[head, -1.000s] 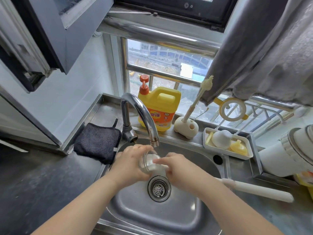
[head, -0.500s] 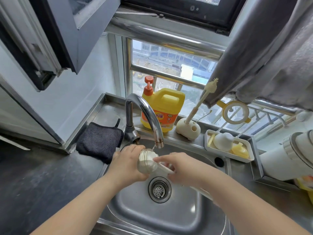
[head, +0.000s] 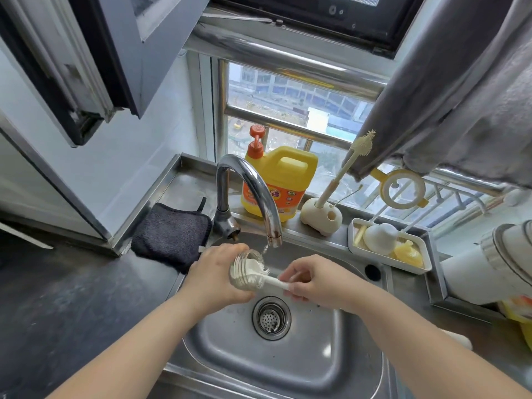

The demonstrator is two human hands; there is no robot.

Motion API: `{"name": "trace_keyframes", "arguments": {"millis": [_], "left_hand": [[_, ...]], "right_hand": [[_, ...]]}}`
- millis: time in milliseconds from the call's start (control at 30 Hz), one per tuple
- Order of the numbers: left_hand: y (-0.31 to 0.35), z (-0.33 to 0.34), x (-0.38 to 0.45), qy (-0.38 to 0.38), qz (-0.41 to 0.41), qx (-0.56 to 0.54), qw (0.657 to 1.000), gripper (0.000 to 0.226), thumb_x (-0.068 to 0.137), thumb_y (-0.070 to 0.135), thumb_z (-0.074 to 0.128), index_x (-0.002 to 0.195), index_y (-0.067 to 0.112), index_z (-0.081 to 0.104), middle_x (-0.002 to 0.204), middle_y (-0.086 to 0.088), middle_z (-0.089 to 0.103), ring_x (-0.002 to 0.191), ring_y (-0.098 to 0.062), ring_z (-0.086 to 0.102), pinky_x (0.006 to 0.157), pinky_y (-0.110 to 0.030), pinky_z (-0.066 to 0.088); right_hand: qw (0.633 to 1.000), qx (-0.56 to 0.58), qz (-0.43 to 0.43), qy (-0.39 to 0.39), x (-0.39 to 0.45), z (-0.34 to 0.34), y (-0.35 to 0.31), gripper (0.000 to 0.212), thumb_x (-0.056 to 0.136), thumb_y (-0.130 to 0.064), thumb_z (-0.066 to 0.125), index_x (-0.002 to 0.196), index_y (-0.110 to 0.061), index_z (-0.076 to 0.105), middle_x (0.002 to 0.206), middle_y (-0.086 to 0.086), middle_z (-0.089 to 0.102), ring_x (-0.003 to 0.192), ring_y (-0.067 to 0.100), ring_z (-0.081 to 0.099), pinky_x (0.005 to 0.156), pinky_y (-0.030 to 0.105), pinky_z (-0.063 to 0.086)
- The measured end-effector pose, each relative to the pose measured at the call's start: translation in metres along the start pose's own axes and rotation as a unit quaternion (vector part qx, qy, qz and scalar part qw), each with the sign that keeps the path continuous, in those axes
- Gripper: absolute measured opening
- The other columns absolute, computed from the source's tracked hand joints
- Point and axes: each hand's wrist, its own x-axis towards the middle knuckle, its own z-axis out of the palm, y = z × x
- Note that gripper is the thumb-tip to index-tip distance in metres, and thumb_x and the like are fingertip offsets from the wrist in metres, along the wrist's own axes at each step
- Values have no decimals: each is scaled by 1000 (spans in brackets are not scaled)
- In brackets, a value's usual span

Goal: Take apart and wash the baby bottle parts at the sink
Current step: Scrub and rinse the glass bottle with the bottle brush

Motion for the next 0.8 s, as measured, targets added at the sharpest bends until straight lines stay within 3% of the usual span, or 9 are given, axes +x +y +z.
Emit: {"name": "trace_keyframes", "arguments": {"millis": [67, 167, 233, 333, 433, 533, 667, 733, 800], "left_hand": [[3, -2, -2, -7, 7, 17, 1000, 97, 42, 71, 52, 133, 38, 45, 129, 22, 47, 125, -9, 37, 103, -41, 37], [6, -4, -4, -19, 20, 47, 999, 98, 43, 73, 46, 135, 41, 40, 132, 25, 41, 129, -6, 31, 101, -35, 36], [10, -4, -6, -35, 31, 68, 997, 94, 50, 71, 56, 137, 42, 37, 133, 26, 39, 130, -3, 28, 101, -32, 33], [19, -1, -7, -49, 51, 86, 994, 86, 65, 57, 73, 140, 42, 34, 136, 23, 36, 132, -4, 25, 102, -32, 30], [25, -1, -3, -38, 54, 97, 993, 85, 66, 55, 73, 140, 42, 33, 137, 23, 36, 132, -5, 24, 102, -32, 30], [20, 0, 0, -44, 36, 90, 994, 85, 64, 54, 74, 139, 41, 34, 135, 21, 39, 130, -7, 28, 102, -34, 34], [25, 3, 0, -53, 34, 64, 996, 86, 63, 53, 76, 138, 41, 35, 135, 19, 41, 129, -7, 29, 103, -36, 35], [30, 0, 3, -41, 42, 71, 996, 86, 63, 53, 75, 139, 39, 36, 136, 19, 40, 129, -8, 29, 103, -35, 34], [30, -3, 5, -35, 48, 95, 994, 90, 60, 61, 69, 140, 36, 37, 137, 18, 40, 130, -9, 29, 101, -33, 33]], "right_hand": [[1000, -12, 27, 5, 0, -2, 2, 6, 88, -26, 64, 88, -21, 68, 78, -3, 74, 56, 3, 58, 52, 16, 45], [994, -75, 76, -24, -2, -5, 4, 26, 90, -41, 60, 76, -20, 67, 74, 1, 74, 54, 10, 56, 62, 24, 49], [990, -104, 90, -23, -1, -8, 3, 30, 91, -44, 58, 70, -24, 63, 69, -1, 71, 49, 7, 52, 56, 21, 44], [993, -87, 65, 45, 5, -1, -7, 21, 89, -40, 63, 72, -27, 61, 66, -6, 69, 50, 3, 55, 53, 21, 44], [994, -65, 62, 57, 9, 16, -14, 18, 86, -34, 66, 71, -27, 59, 74, -5, 72, 71, 10, 65, 71, 30, 55], [987, -138, 60, 49, 2, 9, -15, 14, 86, -26, 63, 72, -26, 60, 86, -4, 70, 82, 17, 64, 75, 29, 53], [959, -258, 30, 118, 1, 4, -31, 10, 92, -24, 53, 99, -21, 60, 104, 4, 62, 98, 29, 60, 71, 32, 41], [959, -261, 22, 105, 3, 16, -33, 4, 92, -22, 53, 94, -22, 57, 101, 5, 63, 98, 30, 60, 69, 31, 40], [979, -188, 28, 69, 3, 18, -26, 14, 88, -21, 58, 75, -25, 54, 86, -1, 65, 86, 22, 63, 68, 30, 46]]}}
